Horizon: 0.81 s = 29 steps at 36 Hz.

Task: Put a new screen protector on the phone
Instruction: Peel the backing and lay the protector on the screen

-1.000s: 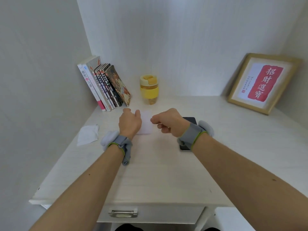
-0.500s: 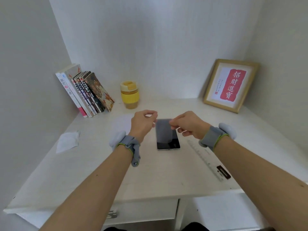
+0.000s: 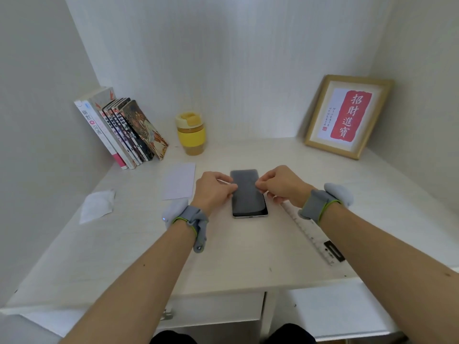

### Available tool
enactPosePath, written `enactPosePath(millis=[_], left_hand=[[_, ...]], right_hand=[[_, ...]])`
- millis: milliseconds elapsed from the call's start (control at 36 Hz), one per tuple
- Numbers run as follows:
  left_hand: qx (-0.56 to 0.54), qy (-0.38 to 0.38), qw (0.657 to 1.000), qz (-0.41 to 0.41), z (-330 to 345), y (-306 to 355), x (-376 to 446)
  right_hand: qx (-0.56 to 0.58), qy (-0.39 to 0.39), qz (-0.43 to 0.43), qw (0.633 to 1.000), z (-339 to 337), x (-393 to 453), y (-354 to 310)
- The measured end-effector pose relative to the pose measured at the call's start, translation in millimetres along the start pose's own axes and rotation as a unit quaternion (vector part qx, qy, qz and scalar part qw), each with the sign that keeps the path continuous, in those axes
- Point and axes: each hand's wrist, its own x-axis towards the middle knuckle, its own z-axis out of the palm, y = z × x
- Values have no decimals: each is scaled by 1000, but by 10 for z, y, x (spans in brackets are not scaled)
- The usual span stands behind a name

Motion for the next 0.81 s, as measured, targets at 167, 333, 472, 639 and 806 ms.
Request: enactPosePath(millis=[167,333,472,639,806], left_hand=[[42,6,999,17,45,-31,-4],[73,11,997,31,62,-35,-6],[92,5,995,29,56,-37,-12],[101,4,995,26,58,-37,-20],[110,11,993,30,68,-34,-25]], right_hand=[[-7,-2,-10,1000,7,-20,20],[-46,2,-20,999,-3,-19,23],[-70,2,-25,997,-4,-39,14],[-78,-1,-29,997,-7,-76,6],[-94,6,-39,995,4,-100,6]])
